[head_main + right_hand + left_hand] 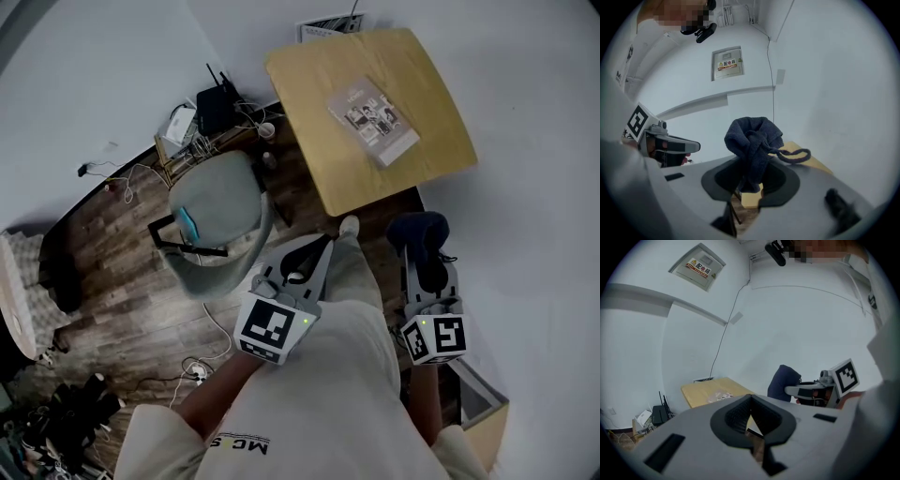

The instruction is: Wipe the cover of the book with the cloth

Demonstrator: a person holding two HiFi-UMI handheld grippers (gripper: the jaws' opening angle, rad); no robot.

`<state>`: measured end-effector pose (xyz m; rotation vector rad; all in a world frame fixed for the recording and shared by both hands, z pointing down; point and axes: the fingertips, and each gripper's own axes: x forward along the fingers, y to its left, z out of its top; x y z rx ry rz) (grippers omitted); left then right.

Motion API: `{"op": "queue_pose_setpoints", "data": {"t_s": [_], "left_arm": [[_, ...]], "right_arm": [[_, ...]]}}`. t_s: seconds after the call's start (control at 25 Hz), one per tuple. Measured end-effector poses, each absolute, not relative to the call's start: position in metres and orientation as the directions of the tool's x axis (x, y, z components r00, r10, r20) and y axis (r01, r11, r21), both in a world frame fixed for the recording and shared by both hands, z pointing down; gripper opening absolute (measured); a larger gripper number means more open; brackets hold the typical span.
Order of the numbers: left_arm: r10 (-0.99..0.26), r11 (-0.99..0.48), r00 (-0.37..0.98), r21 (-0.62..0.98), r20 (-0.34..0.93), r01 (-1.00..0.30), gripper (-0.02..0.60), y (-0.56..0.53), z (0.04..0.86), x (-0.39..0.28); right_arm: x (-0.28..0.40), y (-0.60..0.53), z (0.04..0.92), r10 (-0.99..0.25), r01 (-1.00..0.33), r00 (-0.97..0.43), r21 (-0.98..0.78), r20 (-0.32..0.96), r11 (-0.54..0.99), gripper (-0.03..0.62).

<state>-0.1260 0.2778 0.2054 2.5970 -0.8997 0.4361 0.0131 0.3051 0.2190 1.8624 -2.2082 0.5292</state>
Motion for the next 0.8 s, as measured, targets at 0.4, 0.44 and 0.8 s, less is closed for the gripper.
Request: {"op": "queue_pose_setpoints", "data": {"t_s": [0.4, 0.44, 0.8], "left_arm": [[-0.554, -0.707, 0.700, 0.189, 0.450, -0.681, 0.011, 0.161, 0.214, -0.018], [-0.566, -0.696, 0.688, 0.183, 0.455, -0.694, 0.011, 0.151, 0.216, -0.011], [-0.576, -0.666, 0.633, 0.152, 0.518, -0.730, 0.011, 0.093, 0.231, 0.027]], "right_arm": [[0.109, 0.179, 0.236, -0.867, -0.950, -0.306, -0.182, 0.392, 0.253, 0.104], [0.115, 0.167, 0.238, -0.863, -0.944, -0.325, -0.189, 0.388, 0.271, 0.104], [0.136, 0.096, 0.257, -0.818, -0.903, -0.422, -0.256, 0.390, 0.344, 0.104]]}}
